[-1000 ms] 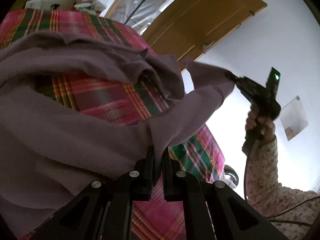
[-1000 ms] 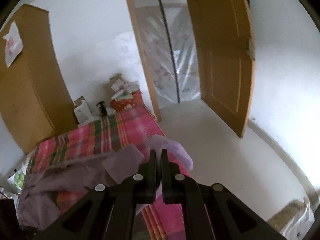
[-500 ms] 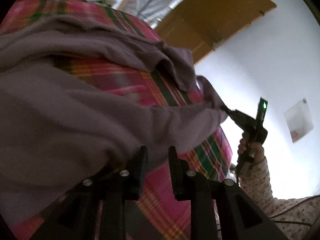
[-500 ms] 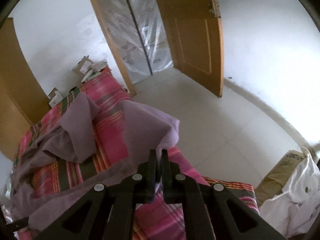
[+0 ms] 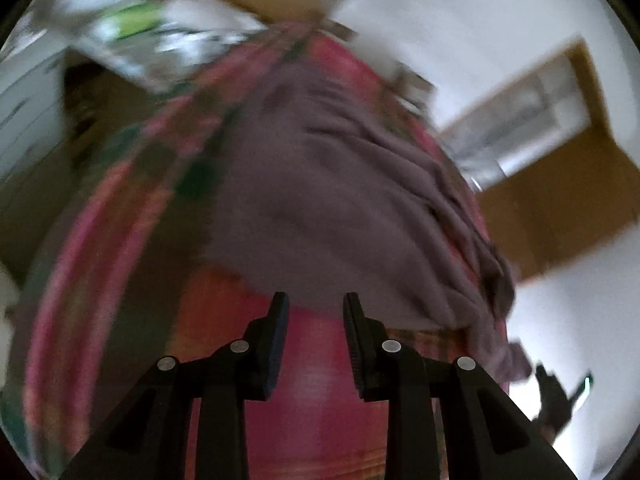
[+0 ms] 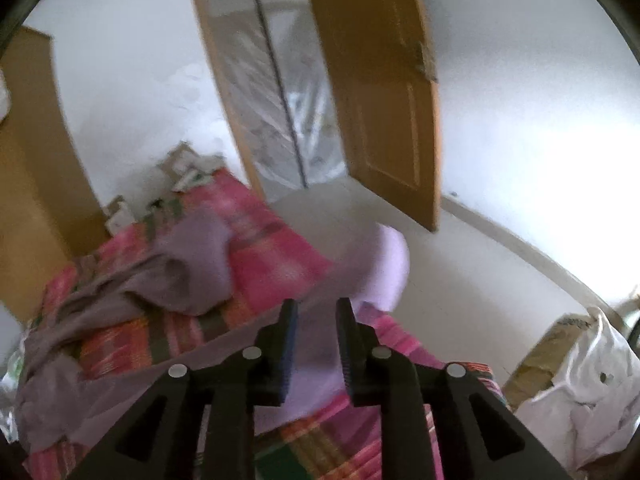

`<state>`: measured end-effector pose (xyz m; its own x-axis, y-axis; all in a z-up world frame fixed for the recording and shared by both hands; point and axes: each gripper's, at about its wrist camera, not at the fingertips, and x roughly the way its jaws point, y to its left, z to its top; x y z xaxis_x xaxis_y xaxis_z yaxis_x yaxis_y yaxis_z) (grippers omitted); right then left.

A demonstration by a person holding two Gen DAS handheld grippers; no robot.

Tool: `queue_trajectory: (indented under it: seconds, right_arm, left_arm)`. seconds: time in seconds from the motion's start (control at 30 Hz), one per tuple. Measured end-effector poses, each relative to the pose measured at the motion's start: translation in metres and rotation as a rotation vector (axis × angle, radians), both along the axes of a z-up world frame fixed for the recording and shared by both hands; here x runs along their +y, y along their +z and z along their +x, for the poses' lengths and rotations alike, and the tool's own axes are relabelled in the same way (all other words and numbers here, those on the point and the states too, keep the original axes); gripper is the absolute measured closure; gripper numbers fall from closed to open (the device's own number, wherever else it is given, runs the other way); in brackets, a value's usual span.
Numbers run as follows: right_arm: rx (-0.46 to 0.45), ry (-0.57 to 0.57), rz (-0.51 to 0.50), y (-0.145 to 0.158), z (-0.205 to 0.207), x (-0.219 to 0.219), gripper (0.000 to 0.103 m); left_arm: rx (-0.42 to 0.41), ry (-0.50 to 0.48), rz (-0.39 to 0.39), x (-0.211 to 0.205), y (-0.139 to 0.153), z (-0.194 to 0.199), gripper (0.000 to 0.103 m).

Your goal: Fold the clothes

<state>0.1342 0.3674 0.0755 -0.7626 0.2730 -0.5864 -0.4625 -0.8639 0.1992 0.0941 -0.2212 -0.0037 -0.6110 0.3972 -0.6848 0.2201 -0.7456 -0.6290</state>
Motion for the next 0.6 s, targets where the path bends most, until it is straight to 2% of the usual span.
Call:
queue_trajectory:
  seconds: [0.1,0.2,0.27,0.43,0.5,0.6]
  right_arm:
    - [0.042,0.049,0.035,0.007,0.011,-0.027,0.074]
    - [0.079,0.084,0.048,0.008,0.021,-0.049,0.069]
    - [0.084,0.113,0.04,0.005,0.024,-0.062,0.068]
    - [0.067,0.186,0.032,-0.008,0.026,-0.092,0.067]
    - [0.063,0.222,0.006,-0.012,0.023,-0.102,0.065]
    - [0.047,0.281,-0.006,-0.018,0.011,-0.119,0.065]
  left_arm:
    - [-0.004,0.059,0.055,-0.017,-0.01,0.014,0.074]
    - [-0.004,0.073,0.108,-0.018,-0.015,0.014,0.074]
    - [0.013,0.1,0.129,-0.019,-0.016,0.01,0.074]
    - [0.014,0.216,0.112,-0.022,-0.023,0.001,0.074]
    - [0.028,0.236,0.132,-0.025,-0.025,0.0,0.073]
    - [0.023,0.242,0.11,-0.025,-0.023,-0.007,0.072]
